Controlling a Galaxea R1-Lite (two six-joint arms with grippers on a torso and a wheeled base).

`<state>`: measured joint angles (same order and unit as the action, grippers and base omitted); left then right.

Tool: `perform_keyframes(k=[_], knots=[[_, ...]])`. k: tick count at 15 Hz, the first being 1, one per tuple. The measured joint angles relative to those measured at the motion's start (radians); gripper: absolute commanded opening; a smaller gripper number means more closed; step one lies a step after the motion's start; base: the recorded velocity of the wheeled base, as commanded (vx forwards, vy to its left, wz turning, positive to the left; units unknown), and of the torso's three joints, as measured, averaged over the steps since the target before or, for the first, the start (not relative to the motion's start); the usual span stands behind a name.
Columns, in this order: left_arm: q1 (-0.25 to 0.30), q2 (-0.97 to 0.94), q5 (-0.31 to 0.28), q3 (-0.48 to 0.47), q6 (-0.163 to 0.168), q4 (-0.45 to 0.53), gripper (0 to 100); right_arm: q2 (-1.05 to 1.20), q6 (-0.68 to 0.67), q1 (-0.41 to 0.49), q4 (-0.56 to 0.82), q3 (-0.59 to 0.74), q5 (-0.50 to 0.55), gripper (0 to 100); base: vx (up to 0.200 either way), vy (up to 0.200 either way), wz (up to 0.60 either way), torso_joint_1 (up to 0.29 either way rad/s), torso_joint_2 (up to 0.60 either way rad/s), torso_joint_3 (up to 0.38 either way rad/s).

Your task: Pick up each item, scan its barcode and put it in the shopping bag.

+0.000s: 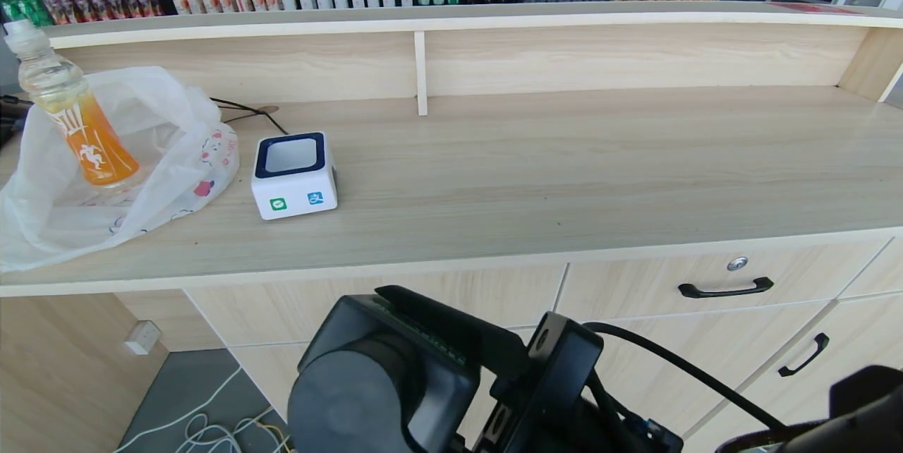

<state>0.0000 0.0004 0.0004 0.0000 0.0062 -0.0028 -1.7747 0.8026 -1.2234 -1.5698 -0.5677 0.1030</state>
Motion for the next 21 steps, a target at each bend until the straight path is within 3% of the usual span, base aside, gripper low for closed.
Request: perform_keyframes(k=[9, 13, 19, 21], knots=[[0.0, 0.0, 0.0, 0.0, 0.0, 0.0, 100, -0.04, -0.399, 0.064, -0.001, -0.084, 0.206, 0, 0.0, 0.0, 0.0, 0.0, 0.0, 0.0], [0.0, 0.0, 0.0, 0.0, 0.0, 0.0, 100, -0.056, -0.507, 0.13, 0.0, -0.121, 0.211, 0, 0.0, 0.0, 0.0, 0.0, 0.0, 0.0], [0.0, 0.0, 0.0, 0.0, 0.0, 0.0, 100, -0.071, -0.621, 0.304, 0.0, -0.164, 0.204, 0, 0.0, 0.0, 0.0, 0.0, 0.0, 0.0], [0.0, 0.0, 0.0, 0.0, 0.001, 0.0, 100, -0.077, -0.623, 0.33, 0.0, -0.166, 0.143, 0, 0.0, 0.0, 0.0, 0.0, 0.0, 0.0]])
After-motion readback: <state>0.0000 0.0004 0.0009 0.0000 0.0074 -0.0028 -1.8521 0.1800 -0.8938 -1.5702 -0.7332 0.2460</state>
